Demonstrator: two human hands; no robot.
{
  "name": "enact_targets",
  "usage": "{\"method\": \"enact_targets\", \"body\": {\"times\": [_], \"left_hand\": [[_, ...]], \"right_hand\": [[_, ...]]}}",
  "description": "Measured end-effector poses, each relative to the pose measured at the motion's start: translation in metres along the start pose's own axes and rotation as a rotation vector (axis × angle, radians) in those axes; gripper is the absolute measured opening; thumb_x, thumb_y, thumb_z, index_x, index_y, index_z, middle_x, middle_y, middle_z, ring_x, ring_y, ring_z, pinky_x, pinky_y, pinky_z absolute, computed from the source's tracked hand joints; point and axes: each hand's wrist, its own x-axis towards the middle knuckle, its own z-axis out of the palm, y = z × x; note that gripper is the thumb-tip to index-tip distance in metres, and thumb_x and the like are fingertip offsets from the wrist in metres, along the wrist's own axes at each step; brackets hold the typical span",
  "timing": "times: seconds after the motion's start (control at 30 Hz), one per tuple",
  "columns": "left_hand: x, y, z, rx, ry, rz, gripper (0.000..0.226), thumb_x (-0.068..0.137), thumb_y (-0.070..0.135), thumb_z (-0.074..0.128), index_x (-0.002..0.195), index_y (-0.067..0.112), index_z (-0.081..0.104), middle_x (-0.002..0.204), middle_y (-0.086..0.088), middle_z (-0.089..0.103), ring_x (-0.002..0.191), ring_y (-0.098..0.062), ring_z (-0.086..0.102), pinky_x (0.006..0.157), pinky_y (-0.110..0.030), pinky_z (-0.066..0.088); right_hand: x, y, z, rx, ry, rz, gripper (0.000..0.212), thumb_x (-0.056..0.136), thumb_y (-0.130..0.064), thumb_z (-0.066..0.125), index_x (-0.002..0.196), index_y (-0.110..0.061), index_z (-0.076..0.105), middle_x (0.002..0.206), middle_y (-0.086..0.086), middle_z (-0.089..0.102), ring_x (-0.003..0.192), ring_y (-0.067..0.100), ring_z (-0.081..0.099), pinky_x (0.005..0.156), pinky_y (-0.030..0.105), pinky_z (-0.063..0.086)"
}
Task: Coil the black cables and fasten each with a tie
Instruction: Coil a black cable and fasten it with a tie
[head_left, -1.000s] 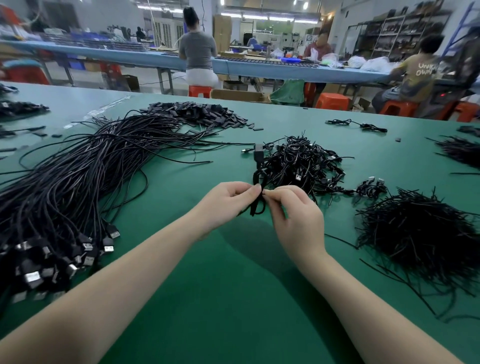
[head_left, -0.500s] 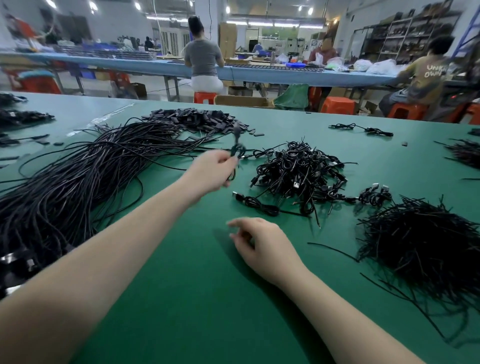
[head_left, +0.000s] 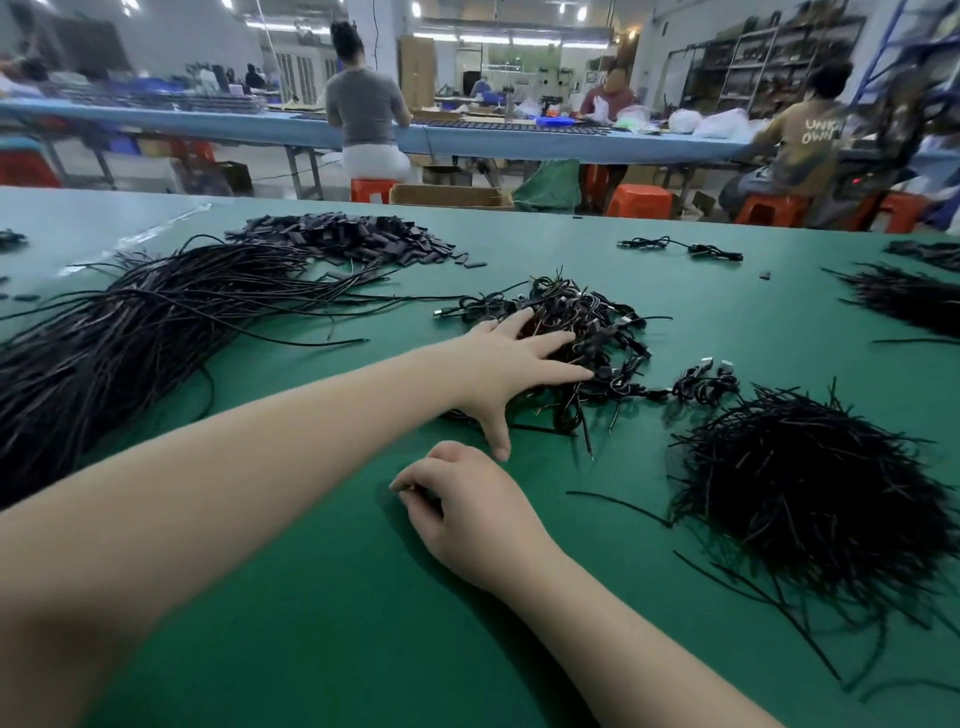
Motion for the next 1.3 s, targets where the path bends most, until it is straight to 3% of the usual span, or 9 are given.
{"method": "enact_targets", "body": {"times": [0.1,0.37,0.53,0.7,0.83,0.97,1.1,1.2,1.3], "left_hand": [[0.001,-0.005,0.000,0.094,0.128,0.016,0.103,0.070,0.045,0.079,0.145,0.055,0.009,0.161,0.007,0.002,0.146,-0.035,0.007,0.111,-0.060,0.025],[0.017,0.008,-0.001,0.162,0.109,-0.006,0.074,0.085,0.012,0.067,0.140,0.051,0.035,0.161,0.006,0.003,0.144,-0.044,0.013,0.092,-0.049,0.049],[0.026,0.017,-0.002,0.188,0.045,-0.012,0.079,0.081,0.021,0.068,0.143,0.049,0.029,0.160,0.003,-0.001,0.141,-0.047,0.015,0.087,-0.048,0.052],[0.036,0.019,0.005,0.213,0.101,-0.018,0.084,0.081,-0.004,0.060,0.142,0.047,0.032,0.160,0.005,0.001,0.139,-0.051,0.017,0.059,-0.036,0.042],[0.049,0.014,0.009,0.184,0.158,-0.036,0.077,0.085,-0.013,0.045,0.136,0.045,0.042,0.158,0.005,0.007,0.138,-0.054,0.017,0.063,-0.039,0.042],[0.064,0.002,0.012,0.153,0.142,-0.095,0.072,0.085,-0.015,0.045,0.132,0.039,0.050,0.159,0.006,0.006,0.141,-0.051,0.013,0.081,-0.048,0.053],[0.080,-0.010,0.016,0.154,0.053,-0.240,0.075,0.084,-0.014,0.045,0.138,0.038,0.044,0.161,0.001,-0.007,0.143,-0.049,0.005,0.084,-0.050,0.052],[0.086,-0.016,0.011,0.159,-0.063,-0.388,0.079,0.090,-0.008,0.046,0.144,0.047,0.031,0.160,-0.001,-0.019,0.143,-0.048,-0.006,0.105,-0.062,0.033],[0.072,-0.034,0.003,0.225,-0.070,-0.295,0.085,0.087,-0.012,0.047,0.145,0.048,0.029,0.160,0.007,-0.017,0.145,-0.037,-0.017,0.112,-0.068,0.010]], "right_hand": [[0.000,0.000,0.000,-0.008,0.001,0.005,0.022,0.093,-0.024,0.053,0.107,-0.020,0.071,0.098,0.002,0.060,0.093,0.025,0.055,0.077,0.037,0.049],[0.001,0.000,0.000,-0.009,-0.010,0.022,0.023,0.093,-0.025,0.053,0.108,-0.021,0.071,0.099,0.002,0.059,0.094,0.025,0.055,0.076,0.037,0.050],[0.002,0.000,0.001,-0.003,-0.015,0.022,0.023,0.093,-0.024,0.054,0.107,-0.021,0.071,0.097,0.003,0.058,0.092,0.026,0.055,0.074,0.036,0.049],[0.004,0.002,0.002,-0.015,-0.011,0.011,0.023,0.093,-0.024,0.053,0.106,-0.021,0.071,0.093,0.004,0.056,0.090,0.026,0.054,0.074,0.038,0.050],[0.004,0.004,0.002,-0.018,-0.003,0.001,0.022,0.092,-0.023,0.053,0.105,-0.021,0.071,0.092,0.004,0.056,0.089,0.027,0.054,0.074,0.039,0.050],[0.003,0.004,0.004,-0.024,0.000,-0.019,0.020,0.092,-0.021,0.052,0.101,-0.020,0.070,0.091,0.004,0.056,0.089,0.027,0.054,0.073,0.039,0.050],[0.004,0.003,0.000,-0.024,0.025,-0.047,0.020,0.087,-0.014,0.054,0.070,-0.017,0.045,0.077,0.006,0.047,0.070,0.030,0.044,0.056,0.034,0.036],[0.006,0.003,-0.002,-0.043,-0.003,-0.030,0.028,0.086,-0.013,0.051,0.068,-0.018,0.030,0.073,0.002,0.037,0.068,0.028,0.038,0.056,0.034,0.029],[0.005,0.004,0.000,-0.021,-0.041,-0.020,0.013,0.090,-0.017,0.051,0.082,-0.015,0.060,0.084,0.005,0.050,0.081,0.030,0.050,0.064,0.037,0.043]]}}
